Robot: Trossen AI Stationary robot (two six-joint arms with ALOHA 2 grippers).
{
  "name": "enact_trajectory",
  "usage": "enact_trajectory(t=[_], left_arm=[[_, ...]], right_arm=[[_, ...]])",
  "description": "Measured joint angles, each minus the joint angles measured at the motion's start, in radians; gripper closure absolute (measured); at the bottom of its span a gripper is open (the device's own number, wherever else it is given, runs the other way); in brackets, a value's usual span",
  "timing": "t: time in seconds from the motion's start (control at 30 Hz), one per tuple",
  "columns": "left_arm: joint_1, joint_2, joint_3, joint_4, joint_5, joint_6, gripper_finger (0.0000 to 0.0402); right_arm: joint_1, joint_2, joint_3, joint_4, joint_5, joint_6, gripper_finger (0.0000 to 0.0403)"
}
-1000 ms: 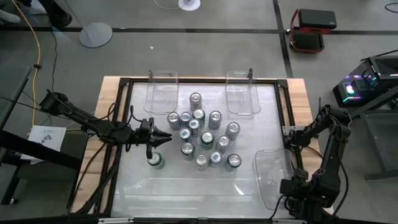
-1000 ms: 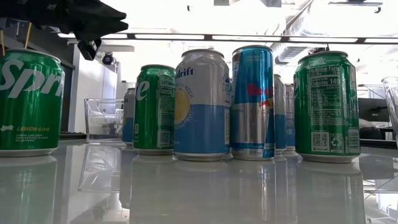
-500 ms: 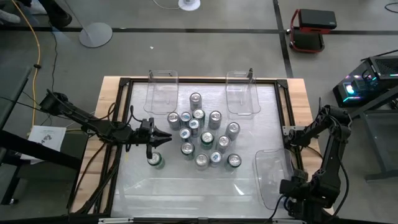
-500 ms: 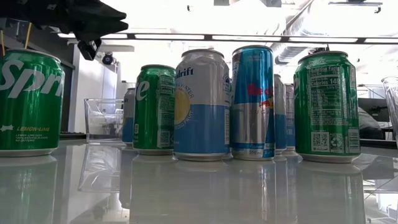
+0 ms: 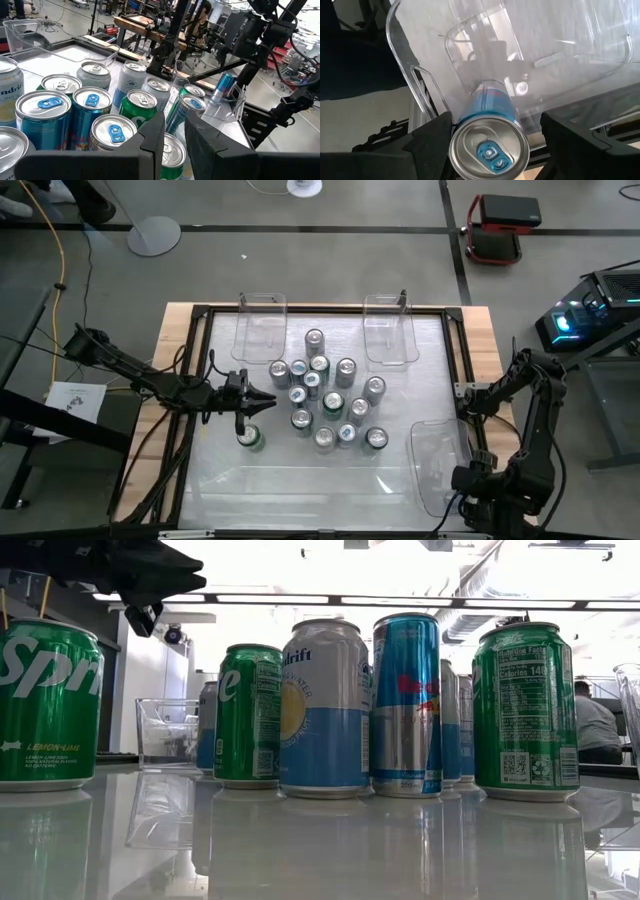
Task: Sort soda cans
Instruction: Put the blue soda can into the bottom right transparent bin
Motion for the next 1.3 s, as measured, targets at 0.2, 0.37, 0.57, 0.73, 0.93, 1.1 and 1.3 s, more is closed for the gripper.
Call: enact_trajectory(t=[0.2, 0.37, 0.57, 0.73, 0.93, 1.1, 1.3], left_arm=[[0.0, 0.0, 0.0, 0.0, 0.0, 0.0, 0.0337], [0.0, 0.0, 0.0, 0.0, 0.0, 0.0, 0.0337], [0.0, 0.0, 0.0, 0.0, 0.0, 0.0, 0.0337], [0.0, 0.0, 0.0, 0.0, 0.0, 0.0, 0.0337], [0.0, 0.0, 0.0, 0.0, 0.0, 0.0, 0.0337], [0.0, 0.0, 0.0, 0.0, 0.0, 0.0, 0.0337], [0.0, 0.0, 0.0, 0.0, -0.023, 0.0, 0.0337]], right_arm=[[-0.009, 0.0, 0.003, -0.004, 0.029, 0.0, 0.0109], [-0.043, 0.0, 0.003, -0.004, 0.079, -0.017, 0.0108], [-0.094, 0.0, 0.003, -0.004, 0.086, -0.08, 0.0109], [-0.149, -0.002, 0.003, 0.002, 0.115, -0.145, 0.011], [-0.22, -0.014, 0.004, 0.051, 0.341, -0.292, 0.011], [-0.293, -0.014, -0.006, 0.213, 0.628, -0.635, 0.011], [-0.469, 0.002, -0.006, 0.407, 0.742, -0.942, 0.011]])
